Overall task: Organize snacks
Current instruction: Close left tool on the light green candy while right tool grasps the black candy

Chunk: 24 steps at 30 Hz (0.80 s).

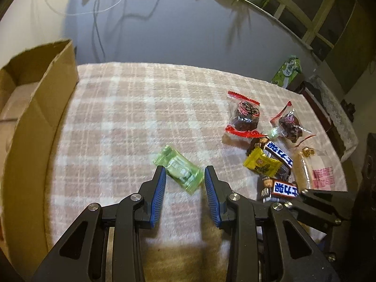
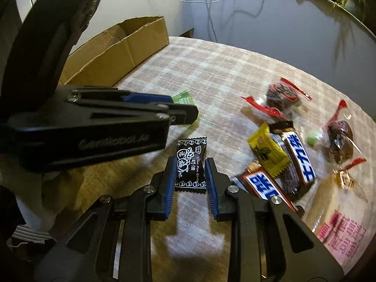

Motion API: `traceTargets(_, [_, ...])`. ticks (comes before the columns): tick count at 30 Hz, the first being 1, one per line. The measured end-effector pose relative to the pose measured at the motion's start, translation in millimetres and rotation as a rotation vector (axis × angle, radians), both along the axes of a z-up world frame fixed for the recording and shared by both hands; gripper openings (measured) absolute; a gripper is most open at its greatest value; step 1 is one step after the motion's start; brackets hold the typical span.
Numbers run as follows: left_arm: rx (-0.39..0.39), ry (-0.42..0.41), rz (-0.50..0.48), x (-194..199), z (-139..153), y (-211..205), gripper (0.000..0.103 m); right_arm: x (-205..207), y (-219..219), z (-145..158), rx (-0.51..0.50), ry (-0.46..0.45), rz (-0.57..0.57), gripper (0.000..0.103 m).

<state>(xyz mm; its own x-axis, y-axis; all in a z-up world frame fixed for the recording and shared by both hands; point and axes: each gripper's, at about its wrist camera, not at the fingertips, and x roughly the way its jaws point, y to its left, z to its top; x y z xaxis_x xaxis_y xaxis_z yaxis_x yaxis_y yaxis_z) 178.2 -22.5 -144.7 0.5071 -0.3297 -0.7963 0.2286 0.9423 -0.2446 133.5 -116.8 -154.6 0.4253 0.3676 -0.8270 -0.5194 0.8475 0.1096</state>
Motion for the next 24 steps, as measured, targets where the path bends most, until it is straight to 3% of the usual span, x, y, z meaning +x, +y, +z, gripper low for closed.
traceTargets(8, [0.137,-0.058,-0.015,7,0,-28,0.031,1,-14,-1,0.025,0.009,-0.032,0.026])
traceTargets(11, [0.205,-0.092,-0.015,6,-2,-37,0.020,1,-16,-2,0.032,0.008,-0.035,0.026])
traceTargets(24, [0.153,-0.096,0.031,-13,5,-13,0.019,-14,-27,6,0.060,-0.001,-0.043,0.026])
